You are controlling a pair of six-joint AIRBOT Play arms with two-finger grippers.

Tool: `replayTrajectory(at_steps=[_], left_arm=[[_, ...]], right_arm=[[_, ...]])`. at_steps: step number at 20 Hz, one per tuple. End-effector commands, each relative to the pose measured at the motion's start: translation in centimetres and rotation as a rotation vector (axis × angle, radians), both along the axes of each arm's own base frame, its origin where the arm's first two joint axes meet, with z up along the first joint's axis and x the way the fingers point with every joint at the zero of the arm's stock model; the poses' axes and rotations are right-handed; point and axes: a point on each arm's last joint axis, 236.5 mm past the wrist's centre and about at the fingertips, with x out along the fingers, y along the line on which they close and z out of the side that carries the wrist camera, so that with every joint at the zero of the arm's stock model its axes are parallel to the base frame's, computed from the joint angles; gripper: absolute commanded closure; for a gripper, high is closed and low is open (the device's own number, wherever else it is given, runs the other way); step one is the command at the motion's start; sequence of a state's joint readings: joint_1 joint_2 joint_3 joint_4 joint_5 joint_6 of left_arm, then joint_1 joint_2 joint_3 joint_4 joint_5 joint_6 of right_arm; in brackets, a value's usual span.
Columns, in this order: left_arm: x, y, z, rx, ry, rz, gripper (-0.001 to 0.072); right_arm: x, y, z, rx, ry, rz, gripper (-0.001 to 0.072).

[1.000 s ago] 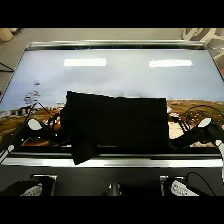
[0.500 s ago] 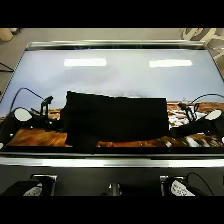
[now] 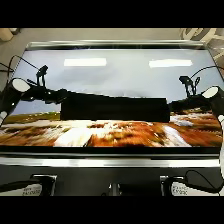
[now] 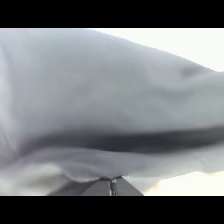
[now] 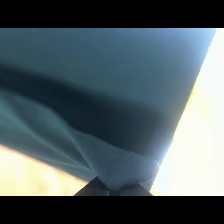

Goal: Fold the shirts.

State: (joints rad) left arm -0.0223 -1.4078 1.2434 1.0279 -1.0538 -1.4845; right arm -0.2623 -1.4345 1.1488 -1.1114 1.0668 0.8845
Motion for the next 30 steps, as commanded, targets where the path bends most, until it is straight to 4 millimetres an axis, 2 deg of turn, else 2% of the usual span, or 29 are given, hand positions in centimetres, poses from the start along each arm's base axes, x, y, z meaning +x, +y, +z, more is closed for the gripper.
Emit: replayTrajectory(at_steps=[1, 4, 5, 6, 7, 8, 10, 12, 13, 14, 16, 18, 23, 24, 25, 26, 27, 28, 30], left_arm=[[3.6, 1.0, -3.3, -0.014, 0.081, 0.042, 0.0689], [2.9, 0.1, -7.0, -0.048, 0.190, 0.031, 0.0682], [2.9, -0.5, -7.6, -0.075, 0.211, 0.035, 0.0586], [2.9, -0.9, -7.7, -0.096, 0.219, 0.039, 0.0371], [3.1, -0.6, -7.4, -0.102, 0.213, 0.045, 0.0181], [3.4, -0.1, -6.7, -0.102, 0.202, 0.048, 0.0172], [4.0, 1.0, -4.4, -0.109, 0.174, 0.049, 0.0173], [4.1, 1.3, -1.7, -0.107, 0.122, 0.032, 0.0188], [4.1, 1.0, -0.4, -0.101, 0.088, 0.013, 0.0188], [3.9, 0.5, 0.6, -0.095, 0.060, -0.007, 0.0188], [3.4, -1.0, 2.4, -0.092, 0.020, -0.042, 0.0188], [2.6, -3.2, 3.6, -0.087, -0.010, -0.101, 0.0189], [0.9, -8.3, 4.3, -0.089, -0.031, -0.209, 0.0190], [0.7, -9.1, 4.4, -0.089, -0.037, -0.223, 0.0189], [0.4, -10.0, 4.4, -0.090, -0.042, -0.238, 0.0192], [0.1, -10.9, 4.3, -0.091, -0.043, -0.254, 0.0247], [-0.2, -11.9, 3.9, -0.090, -0.039, -0.274, 0.0467], [-0.4, -13.2, 3.2, -0.090, -0.038, -0.291, 0.0659], [-0.3, -16.5, 1.1, -0.101, -0.023, -0.285, 0.0685]], right_arm=[[3.1, -0.6, -1.8, -0.009, 0.008, -0.039, 0.0689], [2.6, 0.5, -4.9, 0.059, 0.094, -0.053, 0.0681], [2.6, 0.9, -5.5, 0.087, 0.108, -0.063, 0.0606], [3.0, 1.4, -5.5, 0.114, 0.103, -0.075, 0.0475], [3.4, 1.5, -4.9, 0.136, 0.085, -0.084, 0.0232], [3.7, 1.3, -3.7, 0.137, 0.059, -0.053, 0.0017], [3.8, -1.1, -2.0, 0.102, 0.038, -0.032, 0.0000], [3.3, -4.4, -2.3, 0.122, 0.063, -0.145, 0.0001], [2.7, -5.2, -3.0, 0.147, 0.098, -0.185, 0.0001], [2.0, -5.0, -3.9, 0.175, 0.143, -0.188, 0.0002], [1.2, -3.0, -5.5, 0.257, 0.219, -0.165, 0.0002], [1.9, -1.1, -6.1, 0.351, 0.231, -0.178, 0.0002], [3.9, 2.2, -7.4, 0.392, 0.217, -0.184, 0.0026], [4.1, 2.9, -7.5, 0.387, 0.213, -0.173, 0.0102], [4.3, 3.4, -7.5, 0.380, 0.203, -0.161, 0.0317], [4.5, 3.8, -7.1, 0.391, 0.190, -0.154, 0.0618], [4.9, 4.2, -6.2, 0.417, 0.164, -0.141, 0.0688], [5.2, 4.5, -4.8, 0.425, 0.119, -0.104, 0.0688], [5.0, 4.8, -1.4, 0.412, 0.055, -0.048, 0.0689]])
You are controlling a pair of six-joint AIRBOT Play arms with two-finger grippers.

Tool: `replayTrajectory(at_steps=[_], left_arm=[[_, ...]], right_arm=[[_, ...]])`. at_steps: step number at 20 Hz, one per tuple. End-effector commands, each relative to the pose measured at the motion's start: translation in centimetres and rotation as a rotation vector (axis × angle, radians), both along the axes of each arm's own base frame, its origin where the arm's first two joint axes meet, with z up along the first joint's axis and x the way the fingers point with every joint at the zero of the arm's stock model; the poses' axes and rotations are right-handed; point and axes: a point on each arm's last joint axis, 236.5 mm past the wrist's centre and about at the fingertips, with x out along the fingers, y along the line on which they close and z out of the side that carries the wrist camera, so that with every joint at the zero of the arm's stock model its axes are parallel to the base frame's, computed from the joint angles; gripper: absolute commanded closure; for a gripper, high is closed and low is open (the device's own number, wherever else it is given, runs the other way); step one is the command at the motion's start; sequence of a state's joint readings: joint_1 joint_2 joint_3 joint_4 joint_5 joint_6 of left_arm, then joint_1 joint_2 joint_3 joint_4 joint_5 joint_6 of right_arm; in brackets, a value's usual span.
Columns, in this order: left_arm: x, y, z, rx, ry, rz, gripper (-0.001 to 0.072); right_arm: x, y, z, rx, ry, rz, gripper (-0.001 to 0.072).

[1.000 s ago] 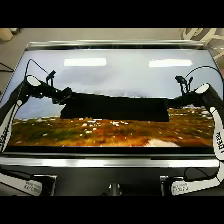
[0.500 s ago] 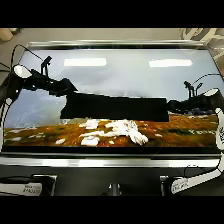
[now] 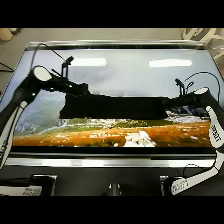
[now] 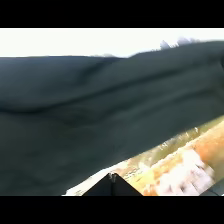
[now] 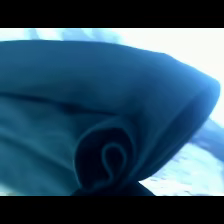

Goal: Fold the shirts.

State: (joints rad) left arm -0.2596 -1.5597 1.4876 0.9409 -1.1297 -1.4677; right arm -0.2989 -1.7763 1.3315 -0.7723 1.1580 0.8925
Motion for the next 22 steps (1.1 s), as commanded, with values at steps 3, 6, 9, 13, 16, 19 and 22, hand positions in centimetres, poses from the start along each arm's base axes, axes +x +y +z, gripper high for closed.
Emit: replayTrajectory(at_steps=[3, 6, 9, 13, 16, 19, 22], left_arm=[[0.5, -9.4, -6.3, -0.081, 0.082, 0.096, 0.0685], [0.2, -15.2, -9.6, -0.260, 0.226, 0.203, 0.0686], [-1.7, -20.4, -11.0, -0.418, 0.363, 0.252, 0.0685], [-3.7, -25.3, -11.1, -0.511, 0.368, 0.279, 0.0686], [-1.9, -23.6, -8.4, -0.530, 0.253, 0.196, 0.0688], [2.5, -16.8, -1.6, -0.496, 0.007, 0.106, 0.0689], [6.3, -6.6, 7.3, -0.431, -0.236, 0.136, 0.0688]], right_arm=[[-1.4, 2.4, 10.5, 0.020, -0.183, 0.105, 0.0689], [-4.4, 3.7, 17.6, 0.006, -0.269, 0.142, 0.0689], [-7.4, 4.7, 23.1, -0.006, -0.334, 0.138, 0.0688], [-9.7, 5.5, 27.2, -0.009, -0.386, 0.089, 0.0688], [-8.8, 5.3, 27.9, -0.003, -0.420, 0.050, 0.0688], [-6.8, 6.5, 28.5, 0.060, -0.460, 0.020, 0.0688], [-4.1, 12.4, 27.4, 0.099, -0.493, 0.070, 0.0688]])
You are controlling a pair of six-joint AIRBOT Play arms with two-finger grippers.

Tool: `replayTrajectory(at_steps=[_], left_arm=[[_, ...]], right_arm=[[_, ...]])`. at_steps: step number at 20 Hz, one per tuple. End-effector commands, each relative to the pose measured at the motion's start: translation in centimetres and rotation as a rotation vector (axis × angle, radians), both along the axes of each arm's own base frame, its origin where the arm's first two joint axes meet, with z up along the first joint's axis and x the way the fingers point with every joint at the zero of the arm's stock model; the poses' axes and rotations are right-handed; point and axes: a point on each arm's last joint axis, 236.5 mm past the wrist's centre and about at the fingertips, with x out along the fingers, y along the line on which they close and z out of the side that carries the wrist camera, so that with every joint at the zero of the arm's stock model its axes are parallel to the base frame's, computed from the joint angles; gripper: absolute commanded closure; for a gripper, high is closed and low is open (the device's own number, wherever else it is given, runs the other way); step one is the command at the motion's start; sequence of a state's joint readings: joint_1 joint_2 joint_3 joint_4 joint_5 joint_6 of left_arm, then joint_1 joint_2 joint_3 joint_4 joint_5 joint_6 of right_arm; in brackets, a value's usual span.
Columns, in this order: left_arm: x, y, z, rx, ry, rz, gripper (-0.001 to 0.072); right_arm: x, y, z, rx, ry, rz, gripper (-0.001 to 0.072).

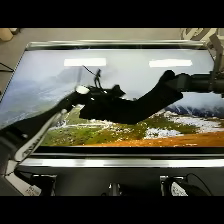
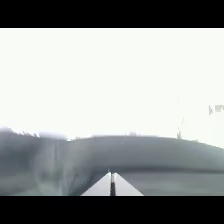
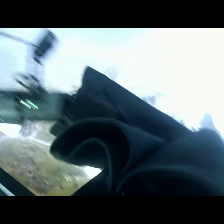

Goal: Fold the shirts.

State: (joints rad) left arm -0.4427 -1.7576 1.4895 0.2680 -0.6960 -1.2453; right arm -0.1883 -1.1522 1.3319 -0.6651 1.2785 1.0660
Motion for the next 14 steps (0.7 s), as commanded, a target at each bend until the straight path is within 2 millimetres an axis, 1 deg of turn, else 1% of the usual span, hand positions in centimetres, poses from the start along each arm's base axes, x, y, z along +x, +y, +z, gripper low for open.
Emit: replayTrajectory(at_steps=[1, 2, 3, 4, 5, 6, 7, 8, 9, 10, 11, 12, 13, 14], left_arm=[[2.3, 10.8, 9.4, 0.100, -0.257, 0.066, 0.0689], [2.2, 13.4, 12.5, 0.099, -0.309, 0.099, 0.0688], [1.6, 15.8, 15.7, 0.096, -0.362, 0.131, 0.0688], [0.7, 17.5, 18.3, 0.097, -0.409, 0.153, 0.0688], [-0.5, 18.8, 20.9, 0.095, -0.456, 0.168, 0.0688], [-1.7, 19.5, 22.8, 0.095, -0.494, 0.172, 0.0688], [-3.1, 19.8, 24.4, 0.099, -0.530, 0.167, 0.0688], [-4.3, 19.8, 25.5, 0.111, -0.560, 0.155, 0.0688], [-5.4, 19.6, 26.2, 0.124, -0.580, 0.141, 0.0688], [-6.3, 19.5, 26.6, 0.133, -0.591, 0.121, 0.0688], [-7.2, 19.3, 26.6, 0.144, -0.594, 0.096, 0.0687], [-7.8, 19.3, 26.4, 0.165, -0.590, 0.082, 0.0688], [-8.2, 19.5, 25.8, 0.199, -0.584, 0.065, 0.0687], [-8.5, 19.6, 25.1, 0.236, -0.577, 0.049, 0.0687]], right_arm=[[3.1, 7.0, -1.2, 0.051, -0.044, 0.040, 0.0688], [3.8, 10.1, -2.5, 0.062, -0.038, 0.065, 0.0688], [4.4, 13.5, -4.3, 0.078, -0.027, 0.085, 0.0687], [4.8, 16.8, -6.1, 0.097, -0.009, 0.098, 0.0687], [4.9, 20.3, -8.3, 0.123, 0.021, 0.106, 0.0686], [4.6, 23.3, -10.3, 0.153, 0.056, 0.110, 0.0686], [4.3, 26.2, -12.4, 0.178, 0.079, 0.115, 0.0666], [4.1, 28.5, -14.2, 0.205, 0.100, 0.103, 0.0461], [4.1, 29.9, -15.2, 0.239, 0.119, 0.082, 0.0113], [4.1, 30.6, -15.5, 0.259, 0.115, 0.087, 0.0020], [4.4, 30.2, -15.3, 0.252, 0.086, 0.106, 0.0000], [4.6, 29.1, -14.7, 0.233, 0.049, 0.139, 0.0001], [5.2, 27.0, -14.0, 0.193, 0.008, 0.173, 0.0002], [5.9, 24.1, -13.5, 0.142, -0.020, 0.189, 0.0003]])
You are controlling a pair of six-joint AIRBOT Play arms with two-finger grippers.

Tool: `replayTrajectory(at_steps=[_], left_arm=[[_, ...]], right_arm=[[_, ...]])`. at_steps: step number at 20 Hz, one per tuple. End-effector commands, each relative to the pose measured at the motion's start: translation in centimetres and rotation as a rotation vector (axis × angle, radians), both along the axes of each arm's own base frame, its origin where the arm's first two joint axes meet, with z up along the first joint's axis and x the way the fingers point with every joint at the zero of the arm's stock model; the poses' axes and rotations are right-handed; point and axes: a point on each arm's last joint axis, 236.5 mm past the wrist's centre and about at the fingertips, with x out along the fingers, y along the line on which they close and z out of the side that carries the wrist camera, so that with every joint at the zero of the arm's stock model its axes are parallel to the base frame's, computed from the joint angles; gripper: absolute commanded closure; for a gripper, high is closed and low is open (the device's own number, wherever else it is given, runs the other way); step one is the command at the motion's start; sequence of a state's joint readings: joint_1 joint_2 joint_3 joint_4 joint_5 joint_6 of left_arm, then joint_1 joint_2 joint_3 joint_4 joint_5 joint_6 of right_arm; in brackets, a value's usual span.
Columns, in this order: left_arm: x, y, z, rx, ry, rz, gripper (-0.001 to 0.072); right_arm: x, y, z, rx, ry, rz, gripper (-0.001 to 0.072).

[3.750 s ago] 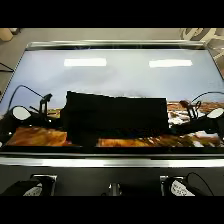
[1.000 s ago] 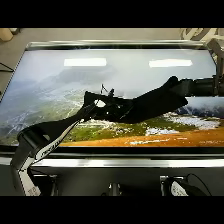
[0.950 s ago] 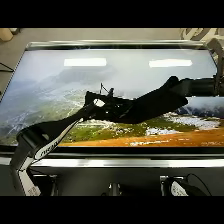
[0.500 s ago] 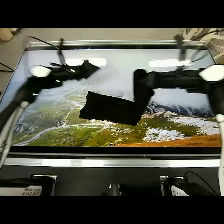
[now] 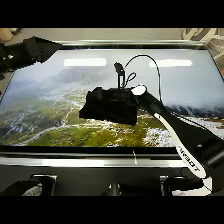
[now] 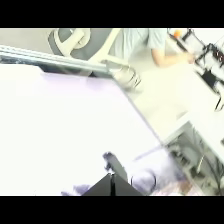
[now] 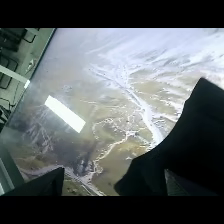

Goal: Fold the shirts.

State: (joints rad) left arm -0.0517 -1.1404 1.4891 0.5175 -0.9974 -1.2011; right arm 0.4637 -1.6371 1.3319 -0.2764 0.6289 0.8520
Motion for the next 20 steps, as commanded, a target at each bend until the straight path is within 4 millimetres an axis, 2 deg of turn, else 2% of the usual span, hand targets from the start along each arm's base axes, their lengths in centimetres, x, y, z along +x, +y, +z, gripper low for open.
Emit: replayTrajectory(at_steps=[1, 2, 3, 4, 5, 6, 7, 8, 9, 14, 16, 17, 18, 20], left_arm=[[-2.1, 0.7, -1.2, 0.122, 0.011, -0.022, 0.0687], [-2.1, 1.0, -1.8, 0.149, 0.017, -0.019, 0.0687], [-1.9, 1.2, -2.1, 0.168, 0.018, -0.012, 0.0687], [-1.8, 1.5, -2.5, 0.187, 0.018, -0.003, 0.0688], [-1.7, 1.7, -2.7, 0.201, 0.019, 0.002, 0.0687], [-1.6, 1.7, -2.8, 0.203, 0.021, 0.003, 0.0687], [-1.6, 1.7, -3.0, 0.204, 0.023, 0.003, 0.0687], [-1.5, 1.7, -3.0, 0.204, 0.025, 0.002, 0.0687], [-1.4, 1.7, -3.2, 0.204, 0.028, 0.003, 0.0687], [-1.5, 1.6, -3.1, 0.203, 0.028, 0.000, 0.0687], [-1.5, 1.6, -3.1, 0.202, 0.028, 0.001, 0.0687], [-1.5, 1.6, -3.1, 0.203, 0.028, 0.001, 0.0687], [-1.5, 1.6, -3.1, 0.203, 0.028, 0.001, 0.0687], [-1.5, 1.6, -3.1, 0.203, 0.028, 0.001, 0.0686]], right_arm=[[1.4, -5.8, 0.1, -0.116, -0.088, 0.049, 0.0004], [1.7, -9.5, -0.4, -0.192, -0.070, 0.046, 0.0005], [1.5, -14.2, -1.8, -0.297, -0.010, 0.034, 0.0005], [0.7, -18.8, -3.8, -0.408, 0.074, 0.030, 0.0007], [-1.0, -23.5, -6.0, -0.506, 0.206, 0.022, 0.0020], [-2.6, -26.8, -7.8, -0.569, 0.312, 0.012, 0.0022], [-3.7, -28.4, -9.0, -0.589, 0.370, 0.015, 0.0022], [-4.1, -28.7, -9.6, -0.584, 0.391, 0.012, 0.0023], [-4.7, -28.2, -11.2, -0.542, 0.438, 0.004, 0.0033], [-4.3, -21.7, -15.1, -0.377, 0.513, 0.025, 0.0040], [-3.7, -19.0, -15.7, -0.320, 0.504, 0.030, 0.0042], [-3.5, -18.0, -15.8, -0.299, 0.499, 0.029, 0.0094], [-3.4, -17.2, -15.7, -0.284, 0.492, 0.033, 0.0246], [-3.1, -16.3, -14.7, -0.233, 0.475, 0.044, 0.0682]])
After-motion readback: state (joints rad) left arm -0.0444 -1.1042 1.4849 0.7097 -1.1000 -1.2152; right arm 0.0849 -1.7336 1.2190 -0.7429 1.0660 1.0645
